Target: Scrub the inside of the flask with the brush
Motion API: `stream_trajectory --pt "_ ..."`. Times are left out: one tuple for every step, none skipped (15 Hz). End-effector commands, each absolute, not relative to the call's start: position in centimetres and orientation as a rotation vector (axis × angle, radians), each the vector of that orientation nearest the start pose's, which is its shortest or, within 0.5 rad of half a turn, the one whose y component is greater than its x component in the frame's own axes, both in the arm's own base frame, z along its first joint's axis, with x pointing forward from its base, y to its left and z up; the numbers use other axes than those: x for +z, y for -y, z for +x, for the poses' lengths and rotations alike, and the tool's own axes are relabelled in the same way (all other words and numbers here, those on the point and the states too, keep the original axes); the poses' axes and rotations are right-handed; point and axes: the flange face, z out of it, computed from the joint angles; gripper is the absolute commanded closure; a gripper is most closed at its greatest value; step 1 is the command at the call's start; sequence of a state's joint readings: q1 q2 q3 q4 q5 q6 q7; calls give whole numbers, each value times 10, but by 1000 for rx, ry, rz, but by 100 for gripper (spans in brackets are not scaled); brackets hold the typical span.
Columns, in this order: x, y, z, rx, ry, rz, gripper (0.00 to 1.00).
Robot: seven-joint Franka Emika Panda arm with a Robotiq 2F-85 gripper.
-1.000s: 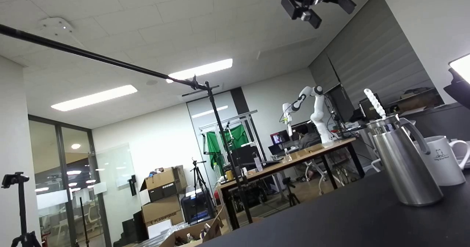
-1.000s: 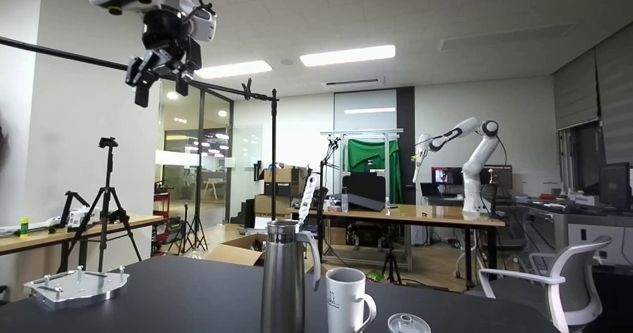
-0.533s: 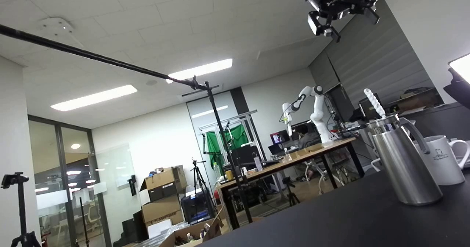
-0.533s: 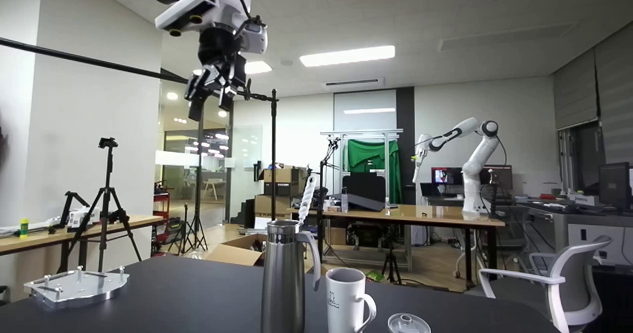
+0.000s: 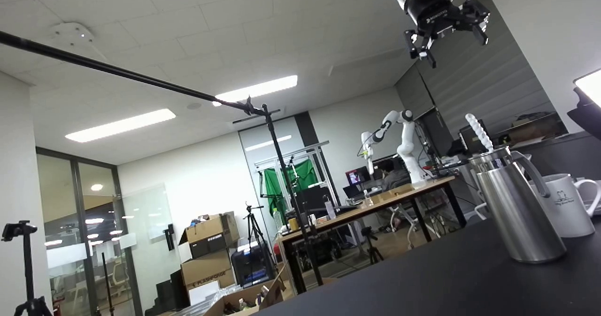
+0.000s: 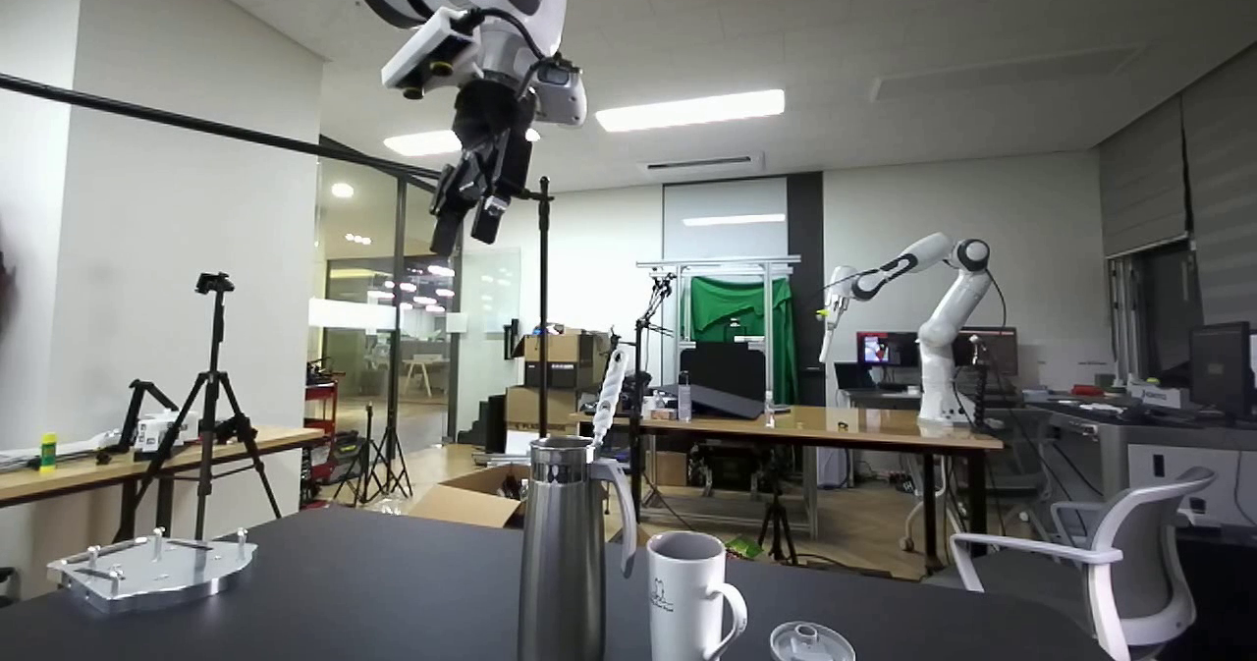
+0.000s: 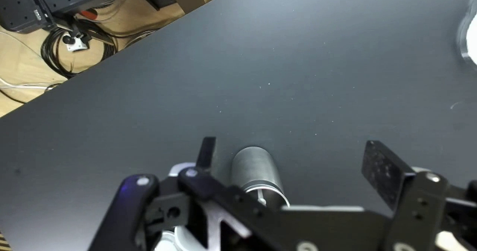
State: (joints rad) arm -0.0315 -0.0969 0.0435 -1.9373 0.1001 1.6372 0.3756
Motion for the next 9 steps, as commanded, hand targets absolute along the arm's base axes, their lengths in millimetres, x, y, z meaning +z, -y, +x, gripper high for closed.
stream_trajectory --pt "512 -17 508 335 -583 -3014 0" --pt "512 -18 509 334 -585 -3013 0" --pt "512 -18 509 334 -587 -3013 0" --pt "512 -18 509 334 -587 -3013 0" --pt "512 -18 509 334 -588 -3013 0" --pt "512 -18 509 334 -589 -3013 0" --pt "512 -18 509 334 -590 -3012 0" --pt "512 -18 509 334 -590 -3012 0" --pt "512 -18 509 334 -591 -3012 0"
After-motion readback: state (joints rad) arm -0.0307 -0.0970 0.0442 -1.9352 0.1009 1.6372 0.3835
